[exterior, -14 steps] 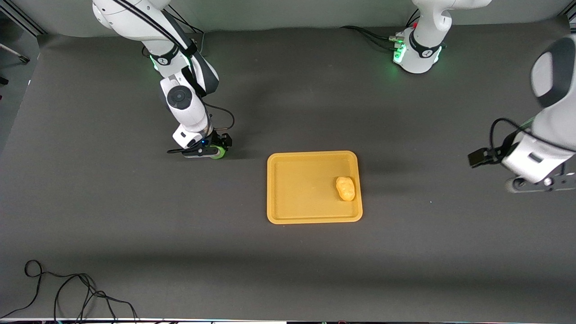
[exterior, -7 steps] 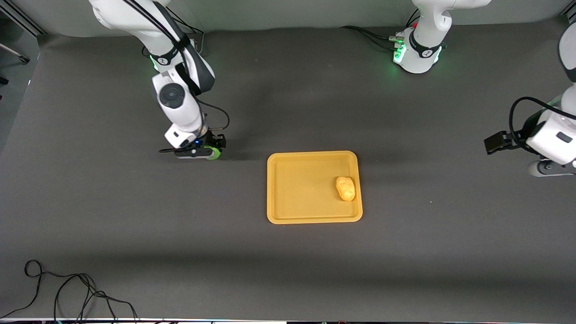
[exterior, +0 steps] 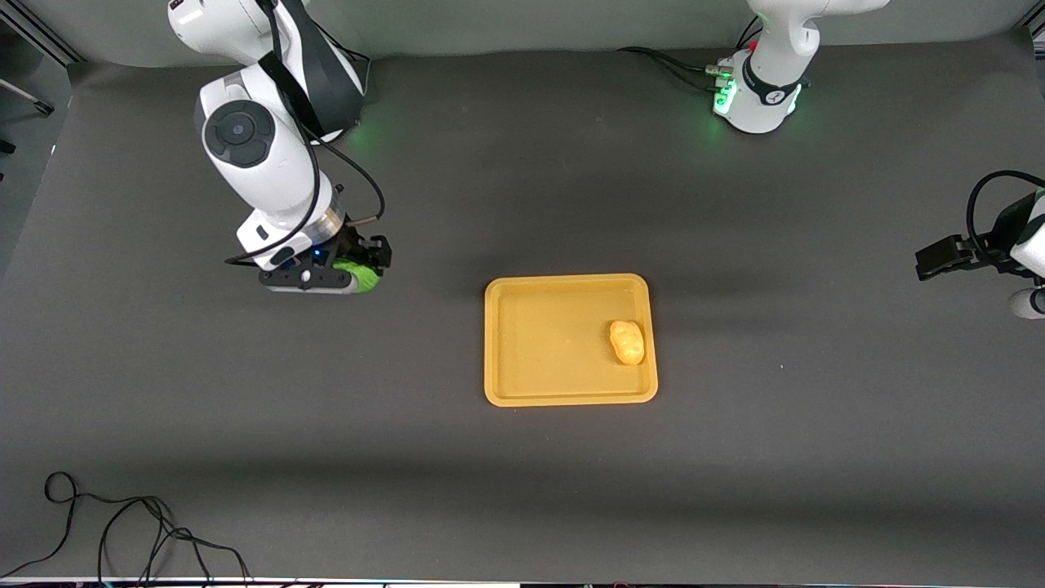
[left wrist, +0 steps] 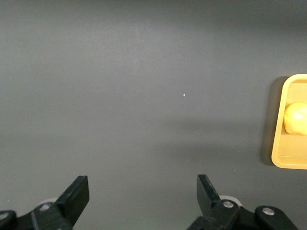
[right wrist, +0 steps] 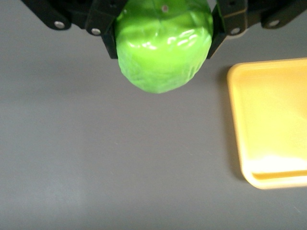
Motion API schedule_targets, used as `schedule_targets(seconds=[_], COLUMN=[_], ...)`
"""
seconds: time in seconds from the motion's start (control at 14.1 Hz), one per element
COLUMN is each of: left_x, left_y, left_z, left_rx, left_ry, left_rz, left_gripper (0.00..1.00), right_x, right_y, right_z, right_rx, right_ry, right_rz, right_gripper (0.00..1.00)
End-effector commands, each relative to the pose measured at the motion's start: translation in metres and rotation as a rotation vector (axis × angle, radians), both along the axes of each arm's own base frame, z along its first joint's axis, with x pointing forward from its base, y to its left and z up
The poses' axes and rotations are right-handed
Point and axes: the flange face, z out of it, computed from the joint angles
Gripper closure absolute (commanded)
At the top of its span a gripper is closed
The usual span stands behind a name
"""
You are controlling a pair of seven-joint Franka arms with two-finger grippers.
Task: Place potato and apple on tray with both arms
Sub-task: 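Carry the apple with the right gripper onto the tray beside the potato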
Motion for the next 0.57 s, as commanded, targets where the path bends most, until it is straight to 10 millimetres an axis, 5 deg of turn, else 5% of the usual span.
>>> schedule_targets(seconds=[0.0,0.35,0.5], left_x=[-0.005,-0.005,0.003], left_y=[-0.007,-0.006,-0.001], left_z=[0.007,0.014,0.024], left_rx=[0.0,-0.004,-0.02], left_ry=[0.016,0.0,-0.024], left_rz=[-0.027,-0.023,-0.037], left_gripper=[0.0,0.0,0.0], right_x=[0.047,0.059,0.048], right_y=[0.082,0.2,0.241], right_z=[-0.011,-0.062,-0.094], right_rx=[0.014,0.007,0.006], right_ry=[-0.011,-0.05,-0.056], right_rz=[-0.059,-0.164,-0.198], right_gripper=[0.43,0.43,0.43])
